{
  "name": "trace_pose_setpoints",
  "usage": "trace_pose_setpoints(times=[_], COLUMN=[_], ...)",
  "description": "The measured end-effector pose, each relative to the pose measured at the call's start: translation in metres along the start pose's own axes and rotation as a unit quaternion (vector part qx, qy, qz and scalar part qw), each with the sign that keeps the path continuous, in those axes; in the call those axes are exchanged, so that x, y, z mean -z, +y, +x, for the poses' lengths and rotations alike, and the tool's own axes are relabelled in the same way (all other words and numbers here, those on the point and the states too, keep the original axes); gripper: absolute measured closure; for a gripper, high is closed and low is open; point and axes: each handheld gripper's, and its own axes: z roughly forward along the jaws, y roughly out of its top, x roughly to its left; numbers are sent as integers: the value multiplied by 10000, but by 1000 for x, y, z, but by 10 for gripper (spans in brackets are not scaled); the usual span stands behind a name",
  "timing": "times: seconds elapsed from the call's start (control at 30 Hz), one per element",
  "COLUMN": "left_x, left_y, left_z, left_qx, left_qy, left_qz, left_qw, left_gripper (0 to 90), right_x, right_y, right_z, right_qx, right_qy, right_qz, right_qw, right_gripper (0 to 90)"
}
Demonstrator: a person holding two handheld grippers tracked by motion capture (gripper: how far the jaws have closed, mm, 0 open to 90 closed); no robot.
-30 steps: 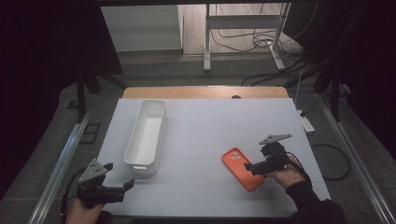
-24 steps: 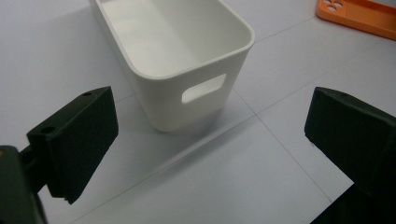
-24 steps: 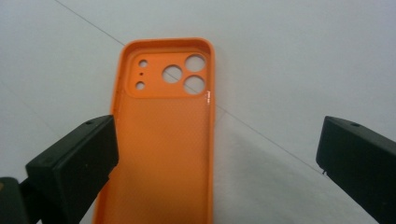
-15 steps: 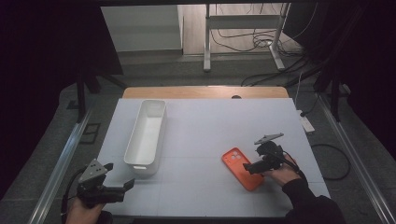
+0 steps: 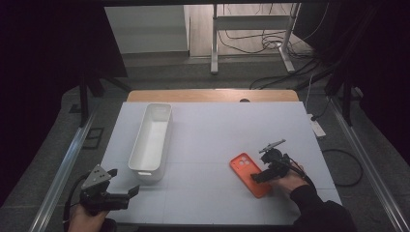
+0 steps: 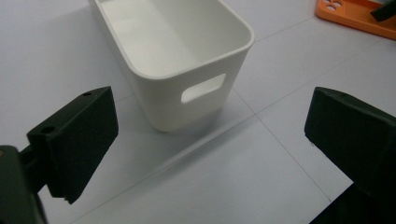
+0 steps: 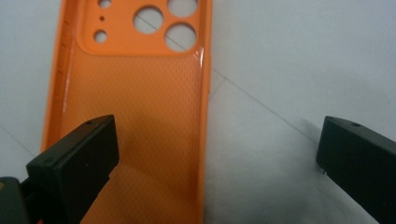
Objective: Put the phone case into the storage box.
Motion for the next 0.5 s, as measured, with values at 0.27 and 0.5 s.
trace_pose_setpoints(times=[0.27, 0.5], left_x=[0, 0], left_y=[0, 0], left_z=[0, 0], left_qx=[2, -16], left_qy=[-5, 0], left_qz=[4, 6], left_qw=[10000, 10000], left_gripper=[34, 34], right_x=[5, 13], right_y=[0, 1], right_z=[1, -2], right_qx=[76, 127], right_qy=[39, 202], right_qz=[0, -40], right_qw=[10000, 9997], right_gripper=[124, 487])
